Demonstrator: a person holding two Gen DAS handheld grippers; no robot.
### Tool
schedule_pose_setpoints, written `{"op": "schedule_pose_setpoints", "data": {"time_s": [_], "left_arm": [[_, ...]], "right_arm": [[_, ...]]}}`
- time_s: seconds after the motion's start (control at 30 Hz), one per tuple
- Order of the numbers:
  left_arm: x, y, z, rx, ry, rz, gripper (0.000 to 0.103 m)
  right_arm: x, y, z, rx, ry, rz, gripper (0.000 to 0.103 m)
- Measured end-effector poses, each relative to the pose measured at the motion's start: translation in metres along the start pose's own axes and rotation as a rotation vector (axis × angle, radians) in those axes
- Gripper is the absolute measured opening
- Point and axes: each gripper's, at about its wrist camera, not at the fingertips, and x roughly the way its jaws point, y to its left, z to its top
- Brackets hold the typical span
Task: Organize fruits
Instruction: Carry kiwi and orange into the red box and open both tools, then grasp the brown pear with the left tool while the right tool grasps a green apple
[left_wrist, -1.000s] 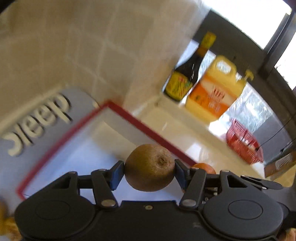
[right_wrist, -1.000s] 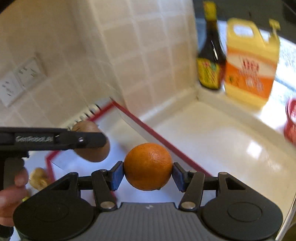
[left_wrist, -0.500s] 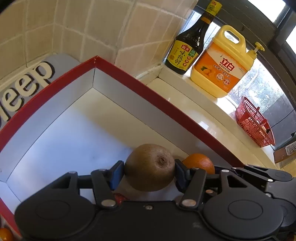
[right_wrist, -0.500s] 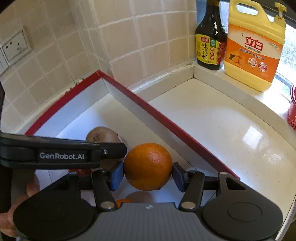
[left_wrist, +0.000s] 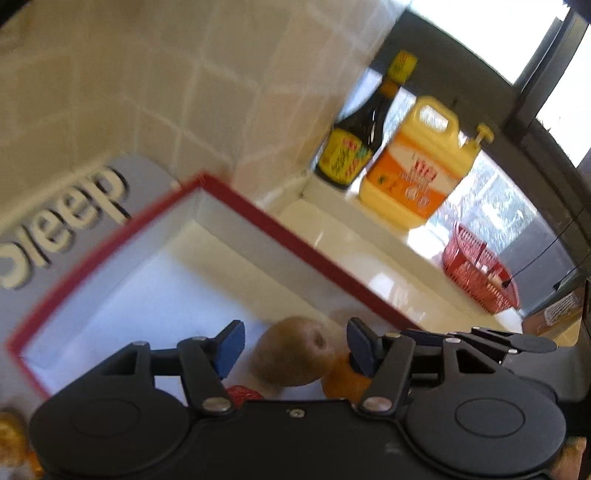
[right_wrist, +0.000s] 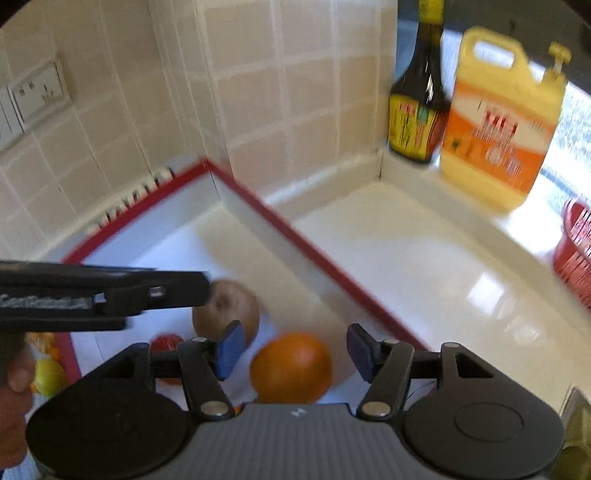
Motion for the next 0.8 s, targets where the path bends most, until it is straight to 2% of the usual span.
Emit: {"op": "schedule_pose_setpoints", "data": {"time_s": [0.17,0.3,0.4,0.53,0.67,0.8], "left_arm": [[-0.075,0.006,-0.004,-0.029,-0.141,0.041,0.074],[-0.142,0.016,-0.015,-0.046,-0.260,0.110,0.074],[-0.196,0.027,-0.028,-0.111,-0.376,0.163,0.076],[-0.260,0.046,-0.059,-0.189,-0.510,0.301,0.079],[-0.294,0.071,-0.086,-0.287,-0.552,0.467,0.080],[-0.301,0.107,-0.119,-0.402,-0.530,0.520,0.081]], "right_arm": [[-0.034,0.007,0.007,0.024,-0.062,0.037,0.063],[-0.064,0.033,0.009,-0.010,-0.118,0.128,0.063],[-0.086,0.058,0.010,-0.058,-0.171,0.192,0.063],[-0.104,0.094,0.009,-0.095,-0.218,0.284,0.063],[-0.105,0.137,-0.001,-0.175,-0.208,0.354,0.063],[-0.090,0.176,-0.014,-0.248,-0.159,0.392,0.063]]}}
